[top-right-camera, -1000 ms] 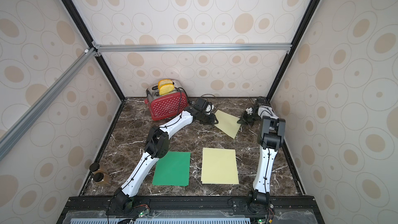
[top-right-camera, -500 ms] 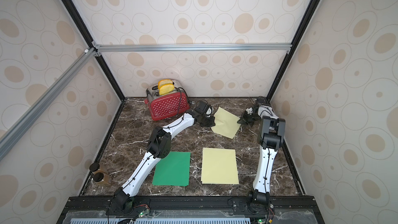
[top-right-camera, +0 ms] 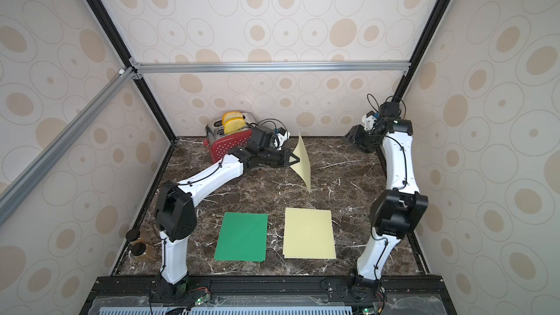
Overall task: Sort the scattered colored papers by color
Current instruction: Pick up the colored paper from the center of the board, then place the colored paper.
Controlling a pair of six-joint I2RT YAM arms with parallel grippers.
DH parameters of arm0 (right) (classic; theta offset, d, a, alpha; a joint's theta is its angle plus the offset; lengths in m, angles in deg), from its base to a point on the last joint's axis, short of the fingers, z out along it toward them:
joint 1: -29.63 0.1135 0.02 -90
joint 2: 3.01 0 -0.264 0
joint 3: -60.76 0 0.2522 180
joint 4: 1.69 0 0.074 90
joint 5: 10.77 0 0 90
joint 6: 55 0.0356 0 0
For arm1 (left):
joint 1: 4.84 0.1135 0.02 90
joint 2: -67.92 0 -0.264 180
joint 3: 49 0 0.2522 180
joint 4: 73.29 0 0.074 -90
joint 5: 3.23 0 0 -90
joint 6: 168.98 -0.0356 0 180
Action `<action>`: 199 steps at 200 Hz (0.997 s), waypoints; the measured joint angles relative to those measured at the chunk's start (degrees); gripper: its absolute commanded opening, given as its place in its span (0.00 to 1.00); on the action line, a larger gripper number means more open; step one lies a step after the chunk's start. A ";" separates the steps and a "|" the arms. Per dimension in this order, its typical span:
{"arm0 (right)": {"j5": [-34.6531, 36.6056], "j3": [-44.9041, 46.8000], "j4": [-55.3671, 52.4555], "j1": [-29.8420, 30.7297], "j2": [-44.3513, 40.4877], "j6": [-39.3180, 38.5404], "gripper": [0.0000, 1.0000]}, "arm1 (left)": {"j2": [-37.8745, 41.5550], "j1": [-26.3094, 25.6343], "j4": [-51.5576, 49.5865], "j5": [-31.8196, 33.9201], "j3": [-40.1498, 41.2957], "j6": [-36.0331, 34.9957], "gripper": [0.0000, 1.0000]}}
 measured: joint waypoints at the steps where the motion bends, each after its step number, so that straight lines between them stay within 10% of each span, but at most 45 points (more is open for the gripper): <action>1: -0.09 0.72 -0.11 0.04 -0.76 0.00 0.56 | 0.24 0.00 0.39 -0.11 0.42 0.17 0.00; 47: -0.07 18.45 -1.03 0.15 -13.62 -0.22 0.52 | 4.15 -0.76 36.26 -8.66 27.39 26.21 0.00; 90: -0.42 27.23 -0.33 0.17 -17.55 -0.17 0.52 | 3.23 -5.55 43.21 -17.73 31.30 36.24 0.00; 199: -4.46 42.91 4.17 0.15 -28.96 -0.26 0.52 | 6.97 -11.17 5.49 -35.26 26.40 10.08 0.00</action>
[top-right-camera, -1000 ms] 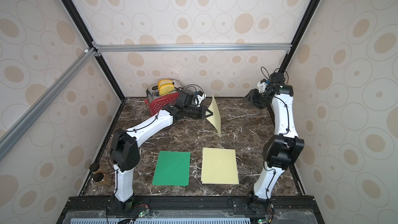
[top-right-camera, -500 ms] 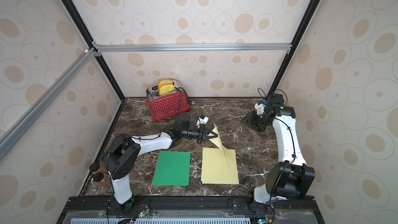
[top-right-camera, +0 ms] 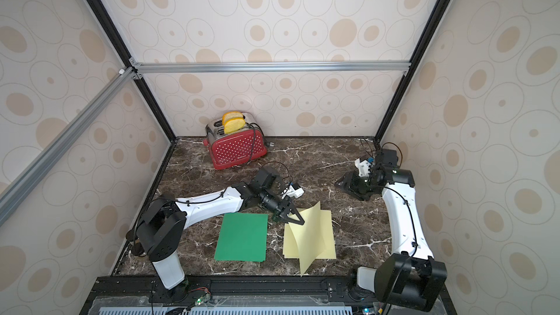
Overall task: Sort the scattered colored papers by color
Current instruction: Place the colored paper.
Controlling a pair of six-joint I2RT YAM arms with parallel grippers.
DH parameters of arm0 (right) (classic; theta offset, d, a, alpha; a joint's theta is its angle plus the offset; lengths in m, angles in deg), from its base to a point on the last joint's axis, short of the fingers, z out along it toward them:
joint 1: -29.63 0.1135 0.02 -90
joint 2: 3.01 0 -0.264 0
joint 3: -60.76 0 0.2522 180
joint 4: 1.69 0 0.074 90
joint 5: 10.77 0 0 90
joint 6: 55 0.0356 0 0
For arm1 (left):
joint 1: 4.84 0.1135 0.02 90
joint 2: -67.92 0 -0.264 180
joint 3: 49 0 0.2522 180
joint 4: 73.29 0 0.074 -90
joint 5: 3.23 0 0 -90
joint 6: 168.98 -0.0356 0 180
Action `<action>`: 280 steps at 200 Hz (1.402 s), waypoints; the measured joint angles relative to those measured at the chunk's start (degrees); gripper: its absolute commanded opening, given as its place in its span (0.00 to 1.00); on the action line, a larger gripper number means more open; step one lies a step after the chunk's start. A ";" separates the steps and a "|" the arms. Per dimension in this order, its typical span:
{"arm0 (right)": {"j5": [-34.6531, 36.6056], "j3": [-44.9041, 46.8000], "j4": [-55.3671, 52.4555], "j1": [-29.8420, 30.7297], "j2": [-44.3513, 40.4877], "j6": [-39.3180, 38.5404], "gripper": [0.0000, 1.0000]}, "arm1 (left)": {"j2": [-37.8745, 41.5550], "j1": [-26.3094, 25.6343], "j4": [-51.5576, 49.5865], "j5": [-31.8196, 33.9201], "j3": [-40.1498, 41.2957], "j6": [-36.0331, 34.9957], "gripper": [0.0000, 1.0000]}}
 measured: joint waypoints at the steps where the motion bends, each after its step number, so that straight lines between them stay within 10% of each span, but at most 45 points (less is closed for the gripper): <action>1: -0.04 0.04 0.07 0.00 -0.04 0.00 0.52 | -0.07 -0.02 -0.07 -0.04 -0.07 -0.07 0.00; 136: -3.32 11.52 6.99 0.00 -2.84 -0.57 0.53 | -22.40 -1.07 -52.26 5.46 -27.54 -41.86 0.00; 191: -3.61 11.52 8.52 0.00 -2.51 -0.50 0.53 | -11.43 -1.05 -54.77 7.06 -21.46 -44.22 0.00; 280: -3.69 11.58 8.50 0.02 -1.55 -0.28 0.53 | -28.15 0.42 -57.94 27.89 -39.58 -47.56 0.00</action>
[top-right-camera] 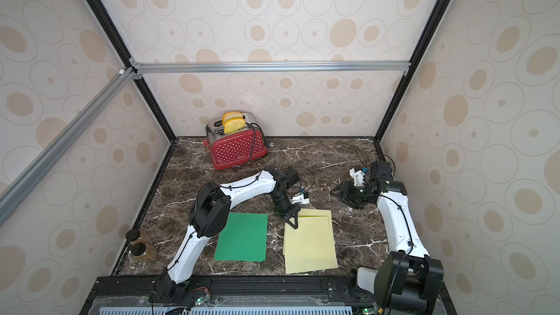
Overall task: Sort the scattered colored papers by color
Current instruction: Place the colored paper.
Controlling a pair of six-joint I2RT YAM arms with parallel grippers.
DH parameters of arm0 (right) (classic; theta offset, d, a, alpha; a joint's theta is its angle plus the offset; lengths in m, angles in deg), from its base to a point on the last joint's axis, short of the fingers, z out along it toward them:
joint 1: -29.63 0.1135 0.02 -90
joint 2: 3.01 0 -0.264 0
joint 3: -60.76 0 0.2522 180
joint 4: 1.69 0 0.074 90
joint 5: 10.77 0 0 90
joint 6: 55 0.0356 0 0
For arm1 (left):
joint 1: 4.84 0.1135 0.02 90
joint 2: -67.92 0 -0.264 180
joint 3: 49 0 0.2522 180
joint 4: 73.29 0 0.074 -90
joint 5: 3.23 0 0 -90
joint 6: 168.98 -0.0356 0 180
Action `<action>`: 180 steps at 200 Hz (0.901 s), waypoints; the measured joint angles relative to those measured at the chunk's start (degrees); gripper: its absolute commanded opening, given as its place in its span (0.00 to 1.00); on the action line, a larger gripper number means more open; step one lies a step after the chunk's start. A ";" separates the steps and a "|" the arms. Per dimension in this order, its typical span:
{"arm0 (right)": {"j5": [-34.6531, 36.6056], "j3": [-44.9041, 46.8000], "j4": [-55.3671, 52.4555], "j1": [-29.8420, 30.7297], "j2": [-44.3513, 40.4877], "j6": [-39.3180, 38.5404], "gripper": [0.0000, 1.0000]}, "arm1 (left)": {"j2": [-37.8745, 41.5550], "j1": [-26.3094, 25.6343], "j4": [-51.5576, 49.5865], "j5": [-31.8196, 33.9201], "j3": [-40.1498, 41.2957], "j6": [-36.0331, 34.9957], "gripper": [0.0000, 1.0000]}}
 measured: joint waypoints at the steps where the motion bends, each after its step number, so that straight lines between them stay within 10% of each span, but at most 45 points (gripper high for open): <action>1: 0.00 0.02 0.00 0.00 -0.04 -0.02 0.53 | -0.04 0.02 0.02 0.17 -0.09 0.00 0.00; 180: -4.11 12.13 14.27 3.76 4.87 4.17 0.37 | -5.29 0.28 -0.37 7.63 -7.78 -3.80 0.00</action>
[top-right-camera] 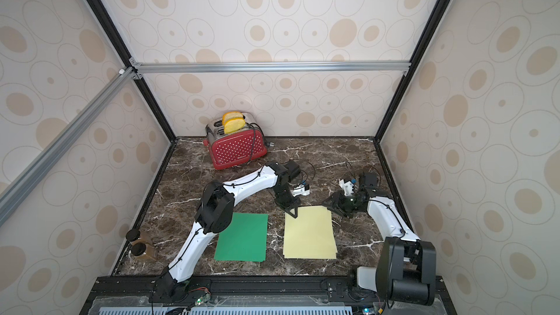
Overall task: Sort the scattered colored papers by color
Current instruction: Place the colored paper.
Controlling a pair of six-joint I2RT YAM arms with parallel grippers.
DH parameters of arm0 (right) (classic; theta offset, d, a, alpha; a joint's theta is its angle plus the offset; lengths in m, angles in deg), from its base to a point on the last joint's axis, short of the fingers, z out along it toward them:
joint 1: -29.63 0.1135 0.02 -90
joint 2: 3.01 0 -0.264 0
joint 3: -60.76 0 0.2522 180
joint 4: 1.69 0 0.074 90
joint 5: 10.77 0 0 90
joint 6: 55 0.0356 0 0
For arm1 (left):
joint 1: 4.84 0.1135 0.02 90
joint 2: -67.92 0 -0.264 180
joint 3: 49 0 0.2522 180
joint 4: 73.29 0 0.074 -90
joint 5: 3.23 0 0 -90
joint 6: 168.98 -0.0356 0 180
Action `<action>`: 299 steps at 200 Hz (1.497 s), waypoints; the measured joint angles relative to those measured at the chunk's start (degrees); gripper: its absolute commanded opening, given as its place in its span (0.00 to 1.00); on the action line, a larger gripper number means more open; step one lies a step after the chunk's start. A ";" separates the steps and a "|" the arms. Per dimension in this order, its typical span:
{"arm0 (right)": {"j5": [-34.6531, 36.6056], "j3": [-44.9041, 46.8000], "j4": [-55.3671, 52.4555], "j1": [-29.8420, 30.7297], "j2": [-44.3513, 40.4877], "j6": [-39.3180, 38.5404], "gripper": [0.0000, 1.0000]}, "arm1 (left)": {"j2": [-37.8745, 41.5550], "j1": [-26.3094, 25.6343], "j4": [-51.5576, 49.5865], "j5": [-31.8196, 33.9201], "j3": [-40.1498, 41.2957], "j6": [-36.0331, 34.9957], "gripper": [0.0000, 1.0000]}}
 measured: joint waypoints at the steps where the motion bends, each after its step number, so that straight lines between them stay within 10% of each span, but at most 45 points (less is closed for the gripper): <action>1: 0.00 0.00 0.11 0.00 0.11 -0.04 0.37 | -0.02 -0.09 -0.02 -0.02 0.00 -0.04 0.00; 299: 6.71 1.27 4.15 2.58 16.48 -3.65 0.01 | -1.46 -0.09 -1.62 2.71 -1.29 -1.92 0.00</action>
